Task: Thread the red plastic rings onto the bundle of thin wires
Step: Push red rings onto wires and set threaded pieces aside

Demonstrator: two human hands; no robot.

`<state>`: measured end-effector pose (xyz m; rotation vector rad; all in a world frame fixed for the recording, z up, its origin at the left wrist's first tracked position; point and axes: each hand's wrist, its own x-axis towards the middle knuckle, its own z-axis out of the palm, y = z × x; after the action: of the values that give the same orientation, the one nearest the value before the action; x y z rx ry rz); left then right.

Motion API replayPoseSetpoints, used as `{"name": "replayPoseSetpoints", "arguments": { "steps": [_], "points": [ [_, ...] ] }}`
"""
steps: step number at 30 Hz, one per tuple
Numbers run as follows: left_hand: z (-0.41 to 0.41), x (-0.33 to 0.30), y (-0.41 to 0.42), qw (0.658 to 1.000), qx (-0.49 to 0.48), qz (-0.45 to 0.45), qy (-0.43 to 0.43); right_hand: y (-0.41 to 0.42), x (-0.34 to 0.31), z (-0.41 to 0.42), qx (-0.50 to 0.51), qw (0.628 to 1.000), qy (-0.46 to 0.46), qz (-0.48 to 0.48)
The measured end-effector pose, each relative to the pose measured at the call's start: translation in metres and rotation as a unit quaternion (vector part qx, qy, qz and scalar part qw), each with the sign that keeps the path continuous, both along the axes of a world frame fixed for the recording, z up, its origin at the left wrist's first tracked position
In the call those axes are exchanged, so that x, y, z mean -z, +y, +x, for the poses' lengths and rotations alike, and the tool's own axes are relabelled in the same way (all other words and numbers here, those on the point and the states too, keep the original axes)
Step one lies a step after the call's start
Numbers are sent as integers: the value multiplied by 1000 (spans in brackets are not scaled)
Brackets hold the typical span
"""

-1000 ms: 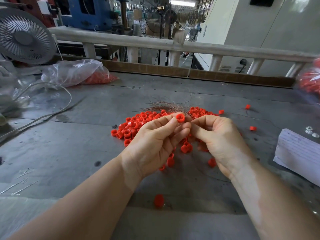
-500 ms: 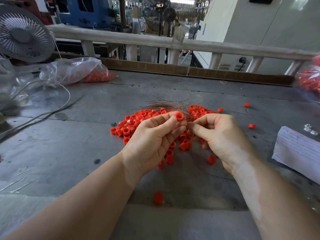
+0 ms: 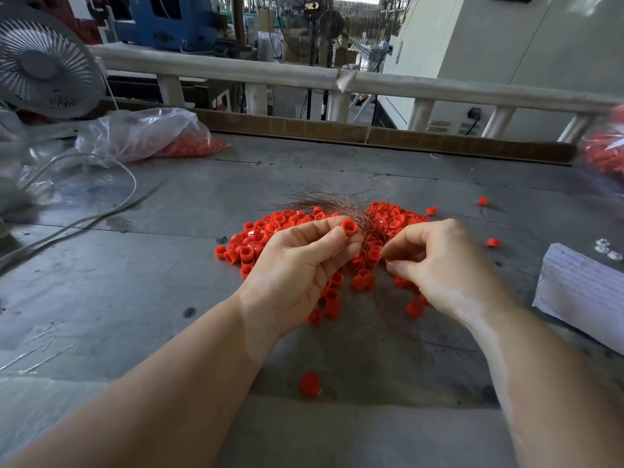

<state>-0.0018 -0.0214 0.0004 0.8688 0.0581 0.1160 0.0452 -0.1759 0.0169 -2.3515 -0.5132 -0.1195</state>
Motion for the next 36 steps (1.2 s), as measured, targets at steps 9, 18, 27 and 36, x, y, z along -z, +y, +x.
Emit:
{"name": "replayPoseSetpoints", "arguments": {
  "steps": [9,18,27,36],
  "points": [
    [-2,-2,1,999,34,-11,0,8,5,-4,-51,995,-9,-81],
    [-2,-2,2,999,41,-21,6,9,7,0,-50,997,1,61],
    [-1,0,3,999,43,-20,-5,8,-3,-1,-78,869,256,415],
    [-2,0,1,999,51,-1,-13,12,-5,-4,-69,855,252,448]
  ]
}}
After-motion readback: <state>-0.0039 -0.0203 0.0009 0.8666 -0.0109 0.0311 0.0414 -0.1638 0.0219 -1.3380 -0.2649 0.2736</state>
